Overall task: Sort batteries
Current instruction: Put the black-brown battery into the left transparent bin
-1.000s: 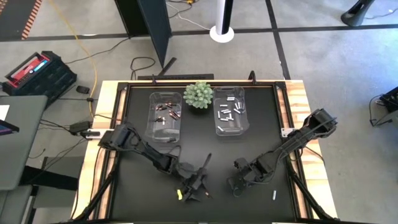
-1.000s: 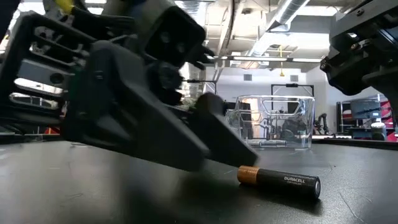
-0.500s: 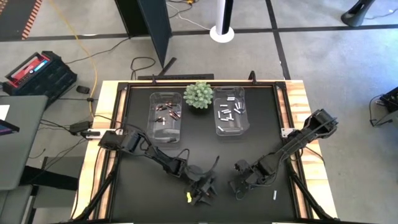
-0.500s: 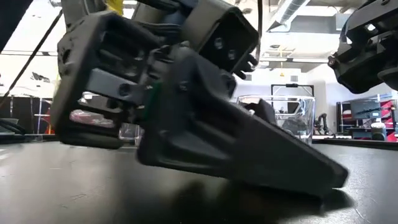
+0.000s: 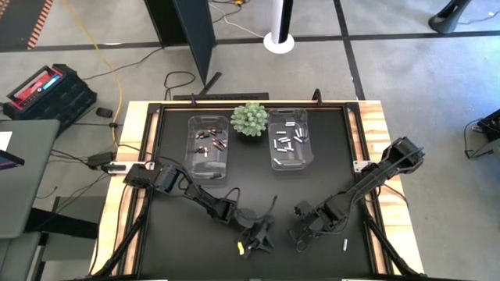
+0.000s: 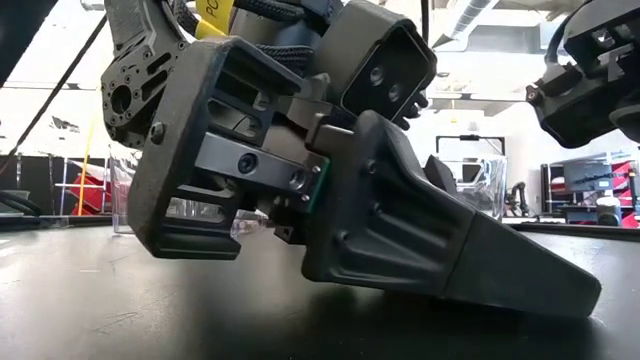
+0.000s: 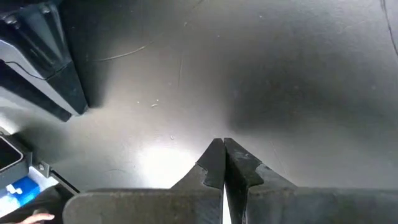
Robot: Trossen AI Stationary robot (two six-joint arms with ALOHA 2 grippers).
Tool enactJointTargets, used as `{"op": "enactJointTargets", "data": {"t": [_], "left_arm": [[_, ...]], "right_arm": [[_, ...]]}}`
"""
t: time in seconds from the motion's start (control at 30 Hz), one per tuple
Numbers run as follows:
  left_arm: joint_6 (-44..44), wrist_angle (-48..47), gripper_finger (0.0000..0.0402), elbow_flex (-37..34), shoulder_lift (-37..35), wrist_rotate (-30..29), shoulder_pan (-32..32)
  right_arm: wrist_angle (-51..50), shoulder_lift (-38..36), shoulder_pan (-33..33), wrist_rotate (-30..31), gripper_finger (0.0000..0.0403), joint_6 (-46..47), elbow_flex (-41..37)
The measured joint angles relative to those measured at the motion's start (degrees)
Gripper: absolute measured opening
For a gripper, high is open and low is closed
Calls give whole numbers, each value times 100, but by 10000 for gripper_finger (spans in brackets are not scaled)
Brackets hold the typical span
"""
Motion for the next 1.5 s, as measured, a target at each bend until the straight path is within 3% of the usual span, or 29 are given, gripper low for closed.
{"op": "enactJointTargets", "data": {"t": [0.17, 0.8, 1.5], "left_arm": [[20, -119, 25, -4, 4, -8, 0], [-227, -10, 27, -17, -15, -64, 181], [-520, 167, 28, -11, -9, -1706, 692]], "right_arm": [[17, 0, 0, -4, 20, -65, 0], [-92, 0, 136, -13, 20, -212, 0], [-68, 0, 334, -26, 20, -362, 0]]}}
